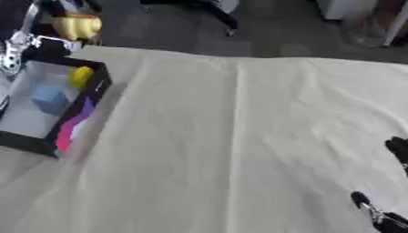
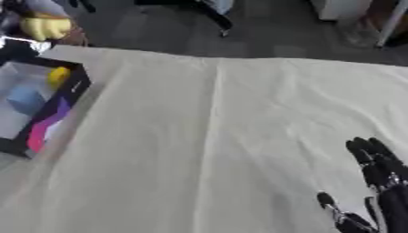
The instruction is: Pick up the objects with one hand, pass them to the other hand, and then place them into the box on the other side of the table.
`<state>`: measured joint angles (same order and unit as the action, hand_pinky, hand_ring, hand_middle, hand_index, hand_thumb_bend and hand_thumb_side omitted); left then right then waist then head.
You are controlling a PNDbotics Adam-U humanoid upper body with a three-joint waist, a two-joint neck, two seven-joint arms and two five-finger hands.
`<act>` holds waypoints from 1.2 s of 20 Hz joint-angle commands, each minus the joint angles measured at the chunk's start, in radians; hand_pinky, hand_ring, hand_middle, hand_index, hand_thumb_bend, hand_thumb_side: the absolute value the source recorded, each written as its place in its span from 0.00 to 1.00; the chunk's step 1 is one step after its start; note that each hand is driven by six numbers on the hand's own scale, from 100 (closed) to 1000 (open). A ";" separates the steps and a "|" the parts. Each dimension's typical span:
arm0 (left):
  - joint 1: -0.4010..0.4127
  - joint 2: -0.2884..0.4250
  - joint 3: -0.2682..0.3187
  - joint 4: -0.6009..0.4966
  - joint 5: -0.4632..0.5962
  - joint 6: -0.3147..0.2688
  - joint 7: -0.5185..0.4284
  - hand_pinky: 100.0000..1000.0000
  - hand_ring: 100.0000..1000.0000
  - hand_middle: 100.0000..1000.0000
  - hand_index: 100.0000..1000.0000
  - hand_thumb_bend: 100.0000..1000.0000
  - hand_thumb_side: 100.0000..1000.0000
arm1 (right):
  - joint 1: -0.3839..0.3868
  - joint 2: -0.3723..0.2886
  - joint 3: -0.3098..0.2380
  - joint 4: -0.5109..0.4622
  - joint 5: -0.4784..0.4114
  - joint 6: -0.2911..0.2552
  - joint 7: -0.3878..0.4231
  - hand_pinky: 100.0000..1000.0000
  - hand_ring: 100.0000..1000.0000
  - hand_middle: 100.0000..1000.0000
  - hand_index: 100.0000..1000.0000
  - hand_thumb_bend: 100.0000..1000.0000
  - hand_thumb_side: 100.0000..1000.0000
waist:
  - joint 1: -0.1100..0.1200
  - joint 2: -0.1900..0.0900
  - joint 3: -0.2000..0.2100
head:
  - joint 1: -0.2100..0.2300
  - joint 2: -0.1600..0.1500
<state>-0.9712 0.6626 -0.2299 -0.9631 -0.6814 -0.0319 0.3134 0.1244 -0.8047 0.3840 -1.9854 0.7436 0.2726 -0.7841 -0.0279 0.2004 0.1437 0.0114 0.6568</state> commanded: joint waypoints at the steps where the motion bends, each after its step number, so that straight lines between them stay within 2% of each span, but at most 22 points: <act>1: -0.010 0.044 0.040 0.034 -0.017 0.016 0.029 0.59 0.50 0.33 0.38 0.47 0.00 | -0.001 -0.009 -0.006 -0.015 0.006 -0.001 -0.011 0.80 0.93 0.86 0.92 0.58 0.01 | -0.014 0.000 -0.001 | 0.005 -0.006; 6: -0.002 0.051 0.068 0.100 -0.048 0.038 0.044 0.60 0.52 0.34 0.39 0.50 0.00 | -0.001 0.000 -0.008 -0.015 0.007 -0.003 -0.021 0.80 0.93 0.86 0.92 0.58 0.00 | -0.019 0.006 -0.004 | 0.007 -0.003; 12: 0.006 0.049 0.087 0.150 -0.091 0.045 0.042 0.65 0.55 0.38 0.44 0.46 0.00 | 0.005 0.003 -0.011 -0.015 0.004 -0.008 -0.035 0.80 0.92 0.86 0.92 0.58 0.00 | -0.022 0.006 -0.007 | 0.004 0.000; 14: 0.009 0.051 0.089 0.161 -0.110 0.040 0.035 0.69 0.58 0.41 0.49 0.54 0.00 | 0.007 0.004 -0.011 -0.015 0.003 -0.011 -0.040 0.79 0.92 0.86 0.92 0.58 0.00 | -0.021 0.006 -0.007 | 0.004 0.000; 15: 0.010 0.052 0.089 0.166 -0.123 0.039 0.027 0.73 0.63 0.45 0.55 0.59 0.00 | 0.009 0.004 -0.012 -0.015 0.003 -0.012 -0.044 0.79 0.92 0.86 0.92 0.58 0.00 | -0.021 0.006 -0.008 | 0.004 0.000; 16: 0.011 0.053 0.088 0.171 -0.141 0.042 0.014 0.76 0.67 0.50 0.62 0.59 0.00 | 0.010 0.004 -0.013 -0.015 0.002 -0.014 -0.046 0.79 0.92 0.86 0.92 0.59 0.00 | -0.020 0.006 -0.008 | 0.004 -0.001; 17: 0.012 0.054 0.086 0.175 -0.165 0.049 -0.003 0.81 0.73 0.56 0.68 0.65 0.13 | 0.011 0.004 -0.013 -0.015 0.002 -0.014 -0.048 0.79 0.92 0.86 0.92 0.59 0.00 | -0.020 0.005 -0.009 | 0.003 -0.001; 18: 0.012 0.055 0.083 0.177 -0.197 0.055 -0.022 0.85 0.77 0.62 0.75 0.61 0.36 | 0.013 0.004 -0.014 -0.015 0.002 -0.015 -0.050 0.79 0.92 0.85 0.92 0.58 0.00 | -0.019 0.005 -0.010 | 0.003 0.000; 19: 0.012 0.055 0.082 0.176 -0.230 0.059 -0.045 0.85 0.77 0.62 0.75 0.61 0.36 | 0.015 0.004 -0.014 -0.015 0.002 -0.016 -0.051 0.79 0.92 0.85 0.92 0.58 0.00 | -0.019 0.004 -0.010 | 0.002 0.000; 20: 0.012 0.054 0.082 0.175 -0.262 0.063 -0.068 0.85 0.78 0.65 0.81 0.80 0.31 | 0.017 0.005 -0.014 -0.015 0.002 -0.016 -0.052 0.79 0.92 0.85 0.92 0.58 0.00 | -0.018 0.003 -0.011 | -0.001 0.000; 22: 0.011 0.051 0.088 0.166 -0.303 0.069 -0.101 0.85 0.78 0.66 0.81 0.77 0.30 | 0.022 0.007 -0.014 -0.015 0.002 -0.018 -0.053 0.79 0.92 0.85 0.92 0.58 0.00 | -0.018 0.002 -0.012 | -0.006 -0.001; 23: 0.010 0.050 0.092 0.163 -0.311 0.071 -0.110 0.84 0.79 0.71 0.82 0.67 0.31 | 0.023 0.007 -0.014 -0.015 0.002 -0.019 -0.054 0.79 0.92 0.85 0.92 0.58 0.00 | -0.018 0.002 -0.012 | -0.008 -0.001; 24: 0.010 0.050 0.099 0.161 -0.311 0.080 -0.113 0.84 0.79 0.72 0.82 0.66 0.30 | 0.025 0.008 -0.015 -0.015 0.002 -0.020 -0.056 0.79 0.92 0.85 0.92 0.58 0.00 | -0.017 0.001 -0.013 | -0.010 0.000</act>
<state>-0.9426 0.6767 -0.1479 -0.7843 -0.9759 0.0431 0.2134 0.1503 -0.7849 0.3833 -1.9854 0.7441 0.2485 -0.8296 -0.0393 0.2061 0.1312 0.0049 0.6576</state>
